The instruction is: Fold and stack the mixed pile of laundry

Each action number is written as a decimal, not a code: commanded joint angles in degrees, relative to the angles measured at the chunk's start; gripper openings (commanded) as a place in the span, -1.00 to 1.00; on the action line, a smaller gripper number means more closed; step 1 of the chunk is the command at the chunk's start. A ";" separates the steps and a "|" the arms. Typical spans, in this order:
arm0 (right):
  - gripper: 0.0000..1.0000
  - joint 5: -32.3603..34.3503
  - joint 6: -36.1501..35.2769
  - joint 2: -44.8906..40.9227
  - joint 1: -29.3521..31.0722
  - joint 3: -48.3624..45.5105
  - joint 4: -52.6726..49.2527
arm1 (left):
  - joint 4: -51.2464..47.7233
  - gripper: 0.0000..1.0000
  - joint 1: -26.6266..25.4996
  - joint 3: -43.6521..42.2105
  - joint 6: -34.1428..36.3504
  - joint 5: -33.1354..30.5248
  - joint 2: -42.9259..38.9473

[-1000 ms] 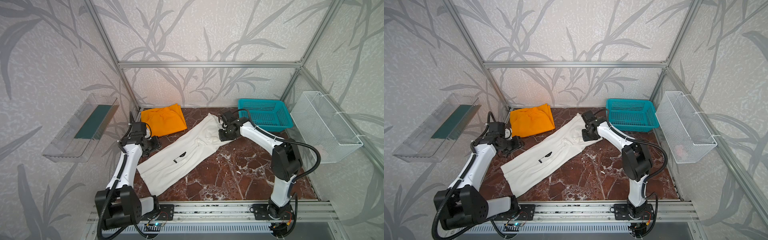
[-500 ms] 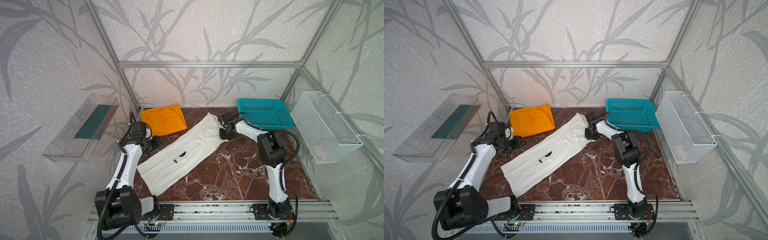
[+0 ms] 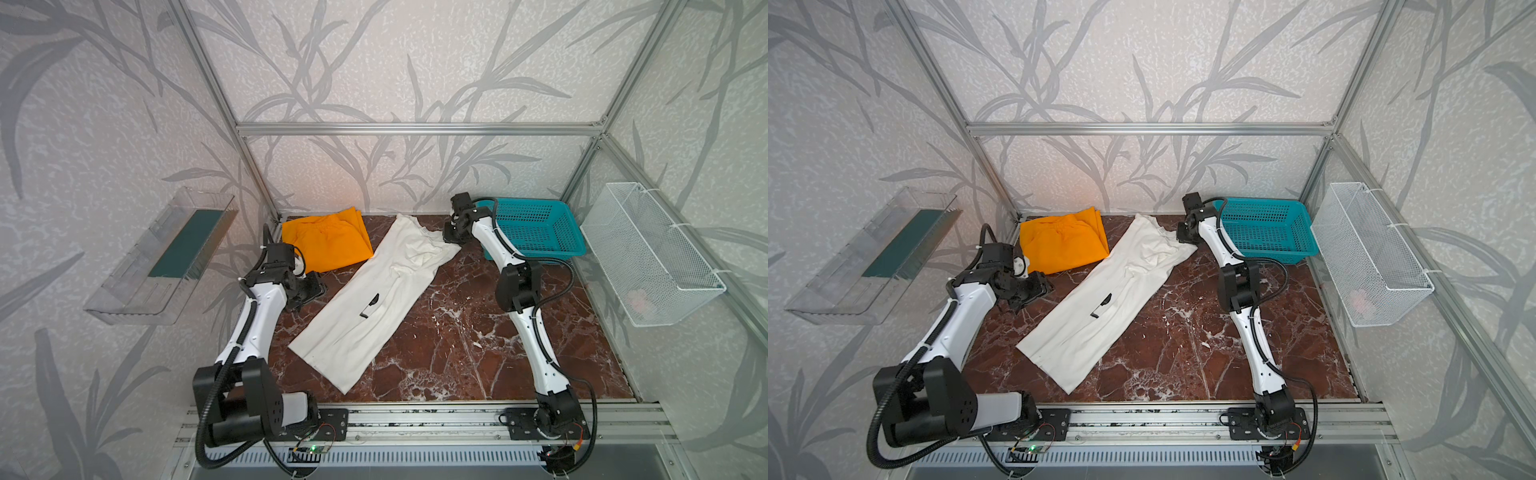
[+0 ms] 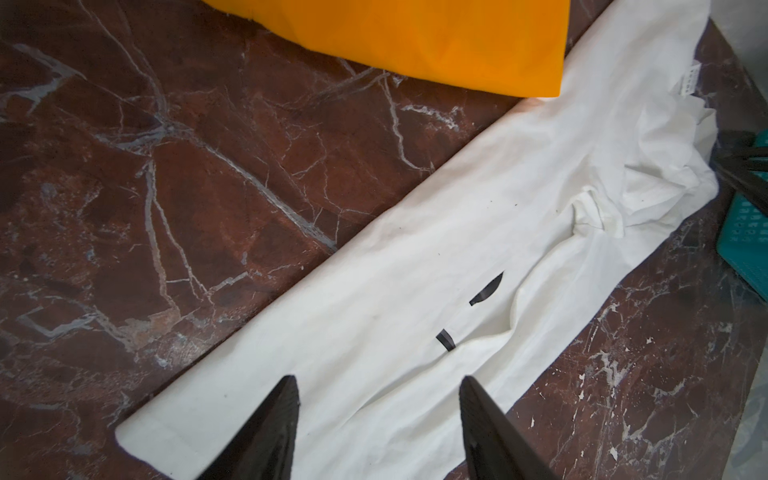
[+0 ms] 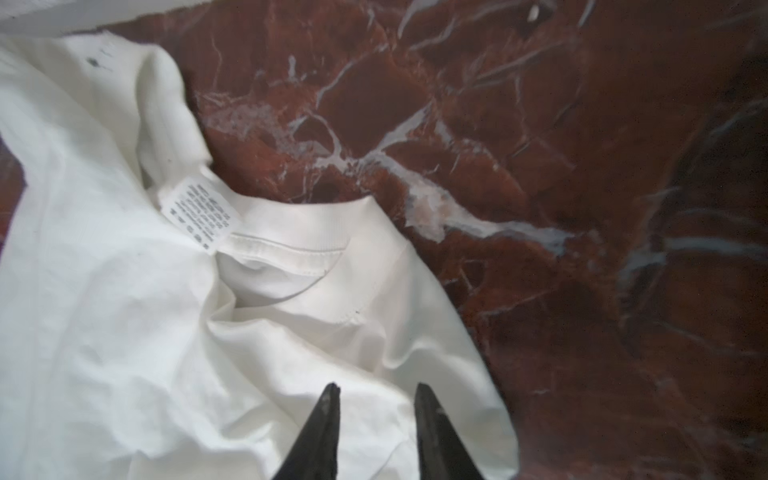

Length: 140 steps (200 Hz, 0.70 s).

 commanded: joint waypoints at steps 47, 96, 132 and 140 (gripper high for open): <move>0.20 -0.89 -3.11 -28.93 10.12 -40.47 6.08 | -7.91 0.20 -0.22 5.65 0.39 -8.92 8.12; 0.24 -2.54 7.60 -39.96 13.56 -66.84 23.74 | -7.14 0.19 -0.15 6.06 0.20 -6.35 6.89; 0.23 -4.31 12.43 -40.44 14.86 -73.92 32.44 | -7.48 0.19 -0.18 5.67 1.23 -5.85 5.57; 0.22 -4.89 13.16 -40.09 14.89 -74.41 33.79 | -7.47 0.19 -0.15 5.41 1.28 -5.80 5.14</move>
